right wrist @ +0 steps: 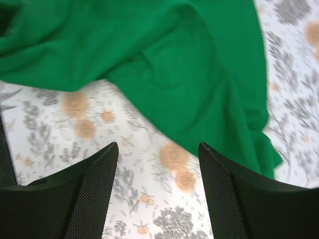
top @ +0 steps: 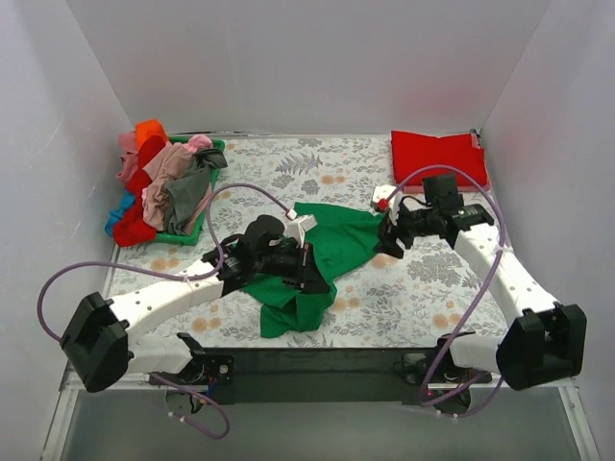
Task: Fold and stack the t-shirts
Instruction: Flatten the tshirt out
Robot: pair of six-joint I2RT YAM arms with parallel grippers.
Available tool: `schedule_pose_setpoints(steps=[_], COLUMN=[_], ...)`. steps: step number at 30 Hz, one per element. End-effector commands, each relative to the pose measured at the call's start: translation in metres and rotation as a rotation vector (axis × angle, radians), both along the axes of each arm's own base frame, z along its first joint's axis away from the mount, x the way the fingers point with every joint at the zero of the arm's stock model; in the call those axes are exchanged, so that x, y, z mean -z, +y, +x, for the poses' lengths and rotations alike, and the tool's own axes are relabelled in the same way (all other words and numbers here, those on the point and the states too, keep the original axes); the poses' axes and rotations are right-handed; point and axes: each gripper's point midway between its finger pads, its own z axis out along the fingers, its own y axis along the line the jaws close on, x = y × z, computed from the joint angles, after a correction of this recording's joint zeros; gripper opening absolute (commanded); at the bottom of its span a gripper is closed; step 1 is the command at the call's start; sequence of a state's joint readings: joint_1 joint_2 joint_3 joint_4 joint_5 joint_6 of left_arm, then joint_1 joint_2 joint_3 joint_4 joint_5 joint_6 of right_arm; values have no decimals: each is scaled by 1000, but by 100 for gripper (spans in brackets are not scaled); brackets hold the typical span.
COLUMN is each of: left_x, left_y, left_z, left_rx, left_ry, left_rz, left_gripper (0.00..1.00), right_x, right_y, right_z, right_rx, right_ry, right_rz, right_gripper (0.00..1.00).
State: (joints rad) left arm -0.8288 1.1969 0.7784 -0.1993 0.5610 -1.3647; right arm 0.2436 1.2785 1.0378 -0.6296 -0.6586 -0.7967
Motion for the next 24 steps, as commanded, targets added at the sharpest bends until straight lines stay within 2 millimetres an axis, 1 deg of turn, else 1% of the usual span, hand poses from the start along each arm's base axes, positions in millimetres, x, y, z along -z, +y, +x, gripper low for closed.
schedule_pose_setpoints(steps=[1, 2, 3, 4, 6, 7, 8, 9, 10, 11, 12, 13, 14, 15, 16, 17, 18, 19, 20, 21, 22, 23, 24], left_x=[-2, -1, -8, -9, -6, -17, -6, -4, -17, -12, -1, 2, -12, -2, -1, -5, -12, -13, -19, -21, -34, -39, -34], left_y=[-20, -24, -29, -33, -45, -53, -60, -65, -75, -81, -88, -95, -105, -111, -114, -117, -121, -118, -116, -110, -99, -91, -80], left_z=[15, 19, 27, 31, 45, 58, 67, 74, 84, 90, 98, 103, 114, 120, 124, 128, 136, 139, 141, 148, 148, 149, 152], left_rx=[37, 32, 20, 22, 9, -15, -26, -31, -37, -41, -40, -38, -48, -49, -51, -55, -65, -71, -80, -111, -122, -134, -168], left_ry=[-44, -48, -71, -87, -102, -136, -130, -135, -160, -157, -142, -137, -159, -148, -147, -154, -188, -199, -221, -255, -302, -330, -355], left_rz=[-18, -18, -28, -31, -30, -42, -20, -18, -41, -34, -17, -13, -36, -19, -11, -10, -9, 8, 14, 35, 47, 65, 107], left_gripper=[1, 1, 1, 1, 0, 0, 0, 0, 0, 0, 0, 0, 0, 3, 16, 24, 31, 35, 41, 44, 47, 52, 54], right_x=[2, 1, 0, 0, 2, 2, 3, 4, 4, 6, 7, 8, 9, 8, 8, 7, 7, 9, 11, 11, 14, 15, 16], right_y=[18, 20, 22, 21, 20, 18, 16, 15, 14, 13, 13, 13, 13, 14, 15, 15, 16, 17, 17, 16, 16, 15, 15], right_z=[-56, -62, -69, -75, -81, -84, -84, -85, -86, -87, -87, -89, -90, -91, -91, -91, -92, -92, -92, -90, -89, -88, -88], right_rx=[-213, -230, -250, -262, -283, -283, -278, -279, -276, -275, -277, -281, -285, -291, -294, -296, -301, -302, -300, -297, -292, -288, -284], right_ry=[14, 8, 9, -7, -42, -58, -69, -73, -80, -77, -78, -77, -72, -77, -78, -76, -71, -63, -54, -53, -36, -35, -31], right_rz=[84, 101, 124, 131, 129, 125, 116, 110, 107, 103, 103, 105, 112, 115, 119, 124, 131, 133, 130, 126, 122, 114, 113], right_gripper=[72, 72, 72, 73, 73, 74, 74, 74, 74, 74, 74, 74, 75, 75, 75, 75, 75, 75, 75, 75, 74, 74, 74])
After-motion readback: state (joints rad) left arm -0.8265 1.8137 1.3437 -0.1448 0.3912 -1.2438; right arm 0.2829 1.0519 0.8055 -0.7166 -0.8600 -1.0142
